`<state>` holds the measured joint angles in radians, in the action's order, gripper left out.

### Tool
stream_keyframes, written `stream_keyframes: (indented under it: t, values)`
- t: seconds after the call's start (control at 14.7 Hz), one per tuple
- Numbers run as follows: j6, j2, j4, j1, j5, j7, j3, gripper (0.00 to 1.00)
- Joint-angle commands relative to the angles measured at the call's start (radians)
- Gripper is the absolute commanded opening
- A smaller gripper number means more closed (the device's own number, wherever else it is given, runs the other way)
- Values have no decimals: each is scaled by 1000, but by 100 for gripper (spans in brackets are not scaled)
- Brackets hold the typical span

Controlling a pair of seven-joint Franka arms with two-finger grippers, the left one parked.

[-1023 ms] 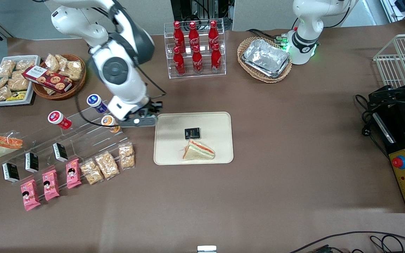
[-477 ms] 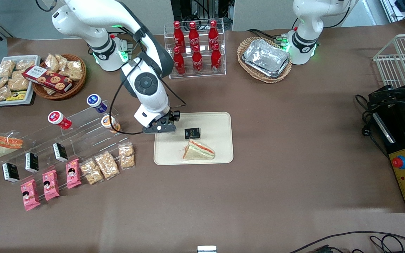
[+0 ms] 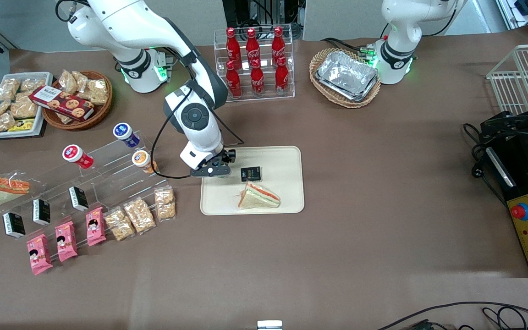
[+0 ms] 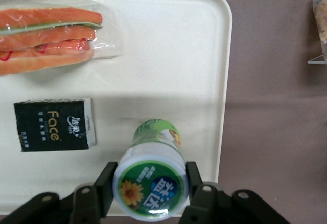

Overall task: Place green gum on tray
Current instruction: 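Lower the bottle onto the tray beside the tissue pack and release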

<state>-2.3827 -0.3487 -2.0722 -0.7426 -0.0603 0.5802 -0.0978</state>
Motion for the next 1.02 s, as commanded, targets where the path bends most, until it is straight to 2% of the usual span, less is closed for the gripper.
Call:
stream_keyframes:
  t: [0.0,0.07,0.34,0.55,0.75,0.95]
  values:
    - [-20,4,-6,-12,-19,12,-11,93]
    - [-16,4,-6,-12,-19,12,-11,98]
    - [16,62,6,52,-18,-37,-20,99]
    - [216,140,75,170,-26,-189,-20,99]
    - [406,223,147,262,-39,-246,-22,99]
    - [497,302,167,359,-38,-327,-23,99]
